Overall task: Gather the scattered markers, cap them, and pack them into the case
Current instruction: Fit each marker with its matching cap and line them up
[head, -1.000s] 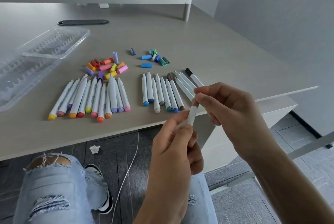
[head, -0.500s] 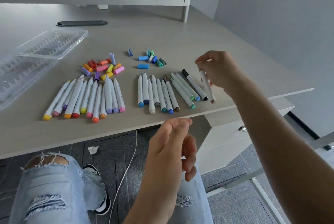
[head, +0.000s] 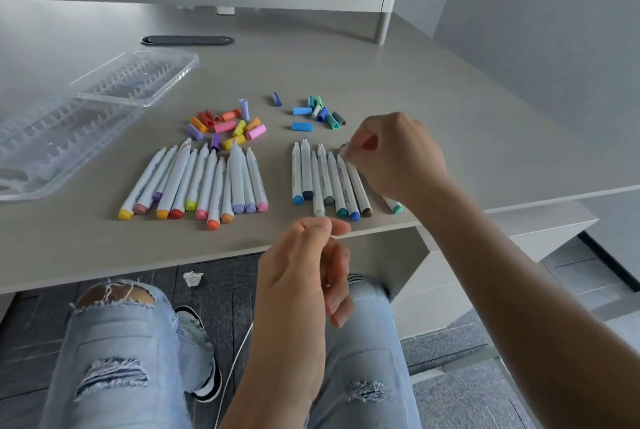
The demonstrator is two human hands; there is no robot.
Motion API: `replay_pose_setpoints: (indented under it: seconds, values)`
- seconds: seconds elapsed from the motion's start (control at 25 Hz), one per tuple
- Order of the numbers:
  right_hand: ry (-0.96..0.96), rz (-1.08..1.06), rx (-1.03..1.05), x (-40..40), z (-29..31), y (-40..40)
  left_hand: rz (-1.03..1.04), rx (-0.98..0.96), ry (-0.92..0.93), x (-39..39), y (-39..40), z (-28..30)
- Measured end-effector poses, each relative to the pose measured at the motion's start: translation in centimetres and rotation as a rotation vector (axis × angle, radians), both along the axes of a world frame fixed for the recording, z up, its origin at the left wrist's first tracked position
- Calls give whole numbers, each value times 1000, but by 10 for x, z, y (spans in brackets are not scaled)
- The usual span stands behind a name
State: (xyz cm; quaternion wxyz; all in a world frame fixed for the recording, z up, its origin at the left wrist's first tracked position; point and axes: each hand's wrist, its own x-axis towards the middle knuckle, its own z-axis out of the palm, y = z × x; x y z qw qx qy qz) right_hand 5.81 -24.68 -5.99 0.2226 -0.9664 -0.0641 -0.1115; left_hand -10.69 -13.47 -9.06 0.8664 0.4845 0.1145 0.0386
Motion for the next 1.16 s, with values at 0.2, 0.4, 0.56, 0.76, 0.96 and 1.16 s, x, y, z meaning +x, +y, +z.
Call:
replay_pose_setpoints:
  seconds: [0.2, 0.4, 0.56, 0.76, 0.96, 1.16]
  values:
    - [106, 44, -148, 20, 10, 34, 37, -23, 7, 0, 10, 2]
    - [181, 11, -277, 41, 20, 53, 57, -46, 8, 0, 17, 0]
    - [218, -41, -196, 44, 25, 55, 86, 33, -20, 5, 21, -1]
    - [378, -53, 325, 23, 41, 38, 292, 399, -193, 29, 33, 12]
    - [433, 49, 457, 6, 47, 42, 131, 296, -103, 60, 32, 19]
    - [352, 99, 327, 45, 36, 51, 43, -120, -21, 50, 42, 32]
